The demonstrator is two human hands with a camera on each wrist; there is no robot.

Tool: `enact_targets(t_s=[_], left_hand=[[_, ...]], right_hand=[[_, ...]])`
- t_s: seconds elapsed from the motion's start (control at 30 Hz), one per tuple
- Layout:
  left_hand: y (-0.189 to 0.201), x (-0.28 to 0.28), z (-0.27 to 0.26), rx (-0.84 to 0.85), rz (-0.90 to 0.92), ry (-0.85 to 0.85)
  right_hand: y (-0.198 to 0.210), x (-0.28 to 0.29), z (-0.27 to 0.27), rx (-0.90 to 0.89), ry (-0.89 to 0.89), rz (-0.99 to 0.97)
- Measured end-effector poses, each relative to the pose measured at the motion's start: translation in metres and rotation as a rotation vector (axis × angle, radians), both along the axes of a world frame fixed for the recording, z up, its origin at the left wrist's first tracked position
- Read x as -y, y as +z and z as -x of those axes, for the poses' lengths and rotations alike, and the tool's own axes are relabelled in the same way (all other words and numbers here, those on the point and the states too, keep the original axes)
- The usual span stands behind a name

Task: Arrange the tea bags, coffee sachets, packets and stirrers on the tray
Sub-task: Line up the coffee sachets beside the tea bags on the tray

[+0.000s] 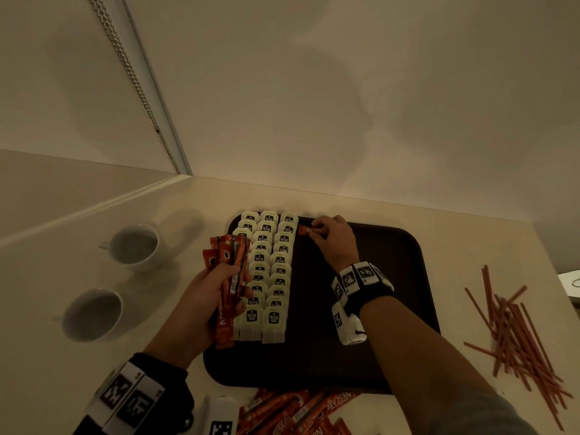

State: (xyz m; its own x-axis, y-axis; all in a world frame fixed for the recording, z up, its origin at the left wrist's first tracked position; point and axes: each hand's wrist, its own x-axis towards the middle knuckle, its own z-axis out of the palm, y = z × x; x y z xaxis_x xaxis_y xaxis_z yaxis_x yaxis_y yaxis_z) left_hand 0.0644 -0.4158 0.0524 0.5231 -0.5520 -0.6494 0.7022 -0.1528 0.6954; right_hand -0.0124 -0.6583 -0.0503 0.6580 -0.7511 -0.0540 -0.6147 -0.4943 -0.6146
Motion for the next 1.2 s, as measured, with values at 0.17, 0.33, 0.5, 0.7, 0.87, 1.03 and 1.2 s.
enact_targets(t_s=[0.17,0.33,0.5,0.7,0.87,1.03,1.2], left_hand=[[0.001,0.001,0.001,0.006,-0.009,-0.004],[0.003,-0.001,0.0,0.017,-0.012,-0.004],[0.003,-0.002,-0.001,0.013,-0.013,0.015],[-0.001,-0.002,-0.001,0.016,0.002,0.014],[-0.004,-0.001,0.001,0.018,0.022,-0.012],[-0.003,-0.002,-0.002,0.019,0.027,-0.041],[0.008,0.007,-0.01,0.117,0.06,-0.133]], right_hand=[[0.0,-0.002,-0.007,-0.049,0.1,0.054],[0.002,-0.004,-0.017,-0.113,0.144,0.038],[0.006,-0.004,-0.017,-0.061,0.095,0.047],[0.002,0.002,0.008,-0.063,0.051,0.162],[-0.002,0.001,0.014,-0.106,0.056,0.188],[0.004,-0.002,0.011,-0.131,0.037,0.17],[0.072,-0.033,-0.006,0.253,0.156,-0.294]])
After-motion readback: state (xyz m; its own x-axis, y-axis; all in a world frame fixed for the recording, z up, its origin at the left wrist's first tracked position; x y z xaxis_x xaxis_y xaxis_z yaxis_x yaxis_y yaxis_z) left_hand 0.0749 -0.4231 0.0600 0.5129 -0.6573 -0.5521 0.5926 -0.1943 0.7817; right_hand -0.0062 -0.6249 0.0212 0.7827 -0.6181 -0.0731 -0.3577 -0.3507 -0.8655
